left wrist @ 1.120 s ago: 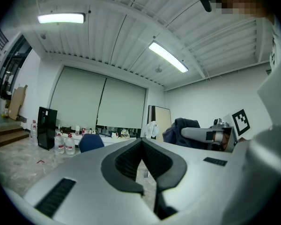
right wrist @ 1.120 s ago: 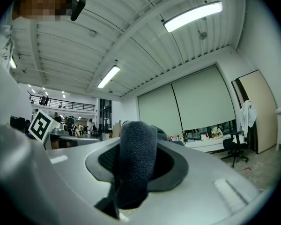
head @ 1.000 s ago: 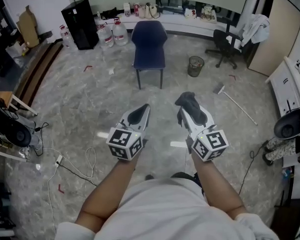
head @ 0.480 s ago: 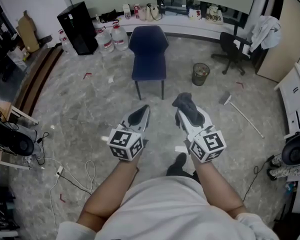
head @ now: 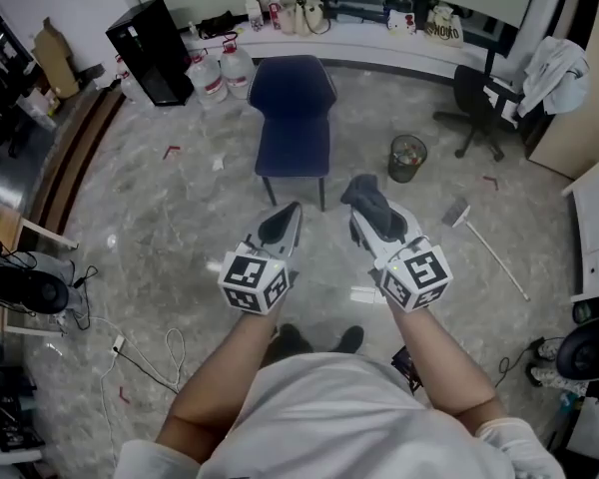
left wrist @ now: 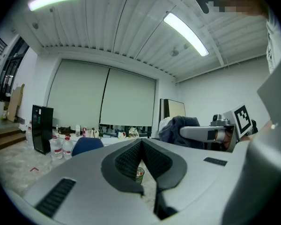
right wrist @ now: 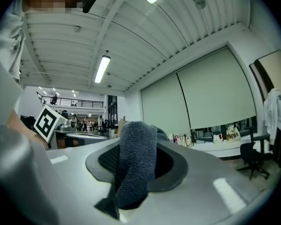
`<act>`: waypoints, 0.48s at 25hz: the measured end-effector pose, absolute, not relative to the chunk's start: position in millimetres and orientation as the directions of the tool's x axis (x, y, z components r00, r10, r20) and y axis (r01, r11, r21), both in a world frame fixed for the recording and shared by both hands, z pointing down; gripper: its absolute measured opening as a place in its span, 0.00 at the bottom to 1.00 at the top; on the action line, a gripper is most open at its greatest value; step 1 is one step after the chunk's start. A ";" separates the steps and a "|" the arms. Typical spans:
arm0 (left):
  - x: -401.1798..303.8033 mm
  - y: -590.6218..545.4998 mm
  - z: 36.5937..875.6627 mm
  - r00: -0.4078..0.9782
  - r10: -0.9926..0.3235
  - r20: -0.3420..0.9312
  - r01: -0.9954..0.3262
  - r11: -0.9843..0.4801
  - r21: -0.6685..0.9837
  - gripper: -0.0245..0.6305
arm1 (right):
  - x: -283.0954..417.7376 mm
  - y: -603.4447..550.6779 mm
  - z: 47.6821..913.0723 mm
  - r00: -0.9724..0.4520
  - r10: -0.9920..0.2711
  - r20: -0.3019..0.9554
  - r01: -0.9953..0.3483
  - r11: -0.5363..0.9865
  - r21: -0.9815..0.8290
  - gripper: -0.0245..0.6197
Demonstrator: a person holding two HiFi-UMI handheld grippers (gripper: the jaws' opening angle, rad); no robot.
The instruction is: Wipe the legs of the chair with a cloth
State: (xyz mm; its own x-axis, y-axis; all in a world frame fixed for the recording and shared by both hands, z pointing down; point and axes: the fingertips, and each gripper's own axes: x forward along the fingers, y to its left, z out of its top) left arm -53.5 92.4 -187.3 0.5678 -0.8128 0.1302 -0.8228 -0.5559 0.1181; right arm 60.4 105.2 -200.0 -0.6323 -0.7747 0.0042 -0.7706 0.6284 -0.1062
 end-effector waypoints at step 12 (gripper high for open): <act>-60.1 -130.8 -104.6 0.646 -0.749 0.151 -0.762 -0.617 0.196 0.04 | 30.6 -108.1 -117.5 -0.622 -0.776 0.106 -0.783 0.613 -0.108 0.23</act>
